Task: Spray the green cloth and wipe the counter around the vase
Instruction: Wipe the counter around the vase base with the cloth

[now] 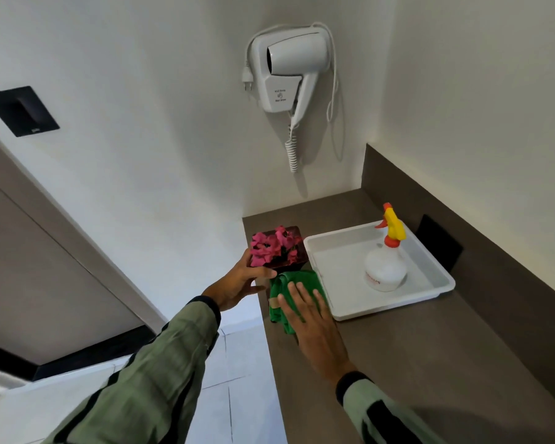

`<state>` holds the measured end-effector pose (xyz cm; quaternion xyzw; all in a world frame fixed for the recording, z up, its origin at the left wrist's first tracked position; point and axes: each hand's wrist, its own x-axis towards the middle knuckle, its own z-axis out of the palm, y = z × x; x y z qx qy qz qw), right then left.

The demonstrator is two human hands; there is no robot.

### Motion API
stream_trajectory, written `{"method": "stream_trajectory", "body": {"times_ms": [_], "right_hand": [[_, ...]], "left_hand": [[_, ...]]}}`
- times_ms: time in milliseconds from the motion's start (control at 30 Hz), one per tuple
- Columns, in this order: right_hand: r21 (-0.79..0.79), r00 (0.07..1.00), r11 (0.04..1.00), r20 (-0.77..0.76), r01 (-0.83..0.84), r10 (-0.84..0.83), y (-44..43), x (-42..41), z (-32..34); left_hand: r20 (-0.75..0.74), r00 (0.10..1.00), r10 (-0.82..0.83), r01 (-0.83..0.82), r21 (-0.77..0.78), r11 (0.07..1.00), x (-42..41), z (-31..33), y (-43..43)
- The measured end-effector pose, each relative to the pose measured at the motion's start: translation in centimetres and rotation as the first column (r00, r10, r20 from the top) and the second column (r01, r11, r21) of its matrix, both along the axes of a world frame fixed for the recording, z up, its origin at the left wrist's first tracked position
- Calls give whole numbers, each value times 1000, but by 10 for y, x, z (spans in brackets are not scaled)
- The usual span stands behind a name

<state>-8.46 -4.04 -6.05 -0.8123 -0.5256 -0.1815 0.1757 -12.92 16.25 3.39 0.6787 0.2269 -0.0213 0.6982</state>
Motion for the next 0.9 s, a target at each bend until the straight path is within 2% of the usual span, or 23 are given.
{"method": "stream_trajectory", "body": {"times_ms": [167, 433, 533, 633, 733, 800, 900], "right_hand": [[-117, 997, 993, -65, 22, -30, 9, -7, -1], [-303, 979, 953, -190, 11, -72, 4, -13, -14], [-304, 966, 953, -242, 11, -88, -1, -14, -14], [-216, 954, 976, -285, 27, -89, -7, -15, -11], [-51, 963, 998, -268, 22, -35, -12, -17, -7], [63, 975, 998, -223, 21, -7, -14, -16, -1], [159, 991, 987, -136, 17, 5, -10, -12, 12]], "left_hand": [[-10, 999, 40, -39, 5, 999, 0, -1, 5], [-14, 1000, 11, -9, 93, 996, -7, 3, 4], [23, 999, -39, 32, 251, 967, -14, 5, -2], [55, 995, -85, 44, 515, 856, -25, 5, -5], [82, 991, -109, 10, 753, 658, -31, 2, -3], [81, 991, -102, -11, 833, 553, -33, 5, -2], [101, 986, -129, -29, 883, 469, -32, 15, 1]]}}
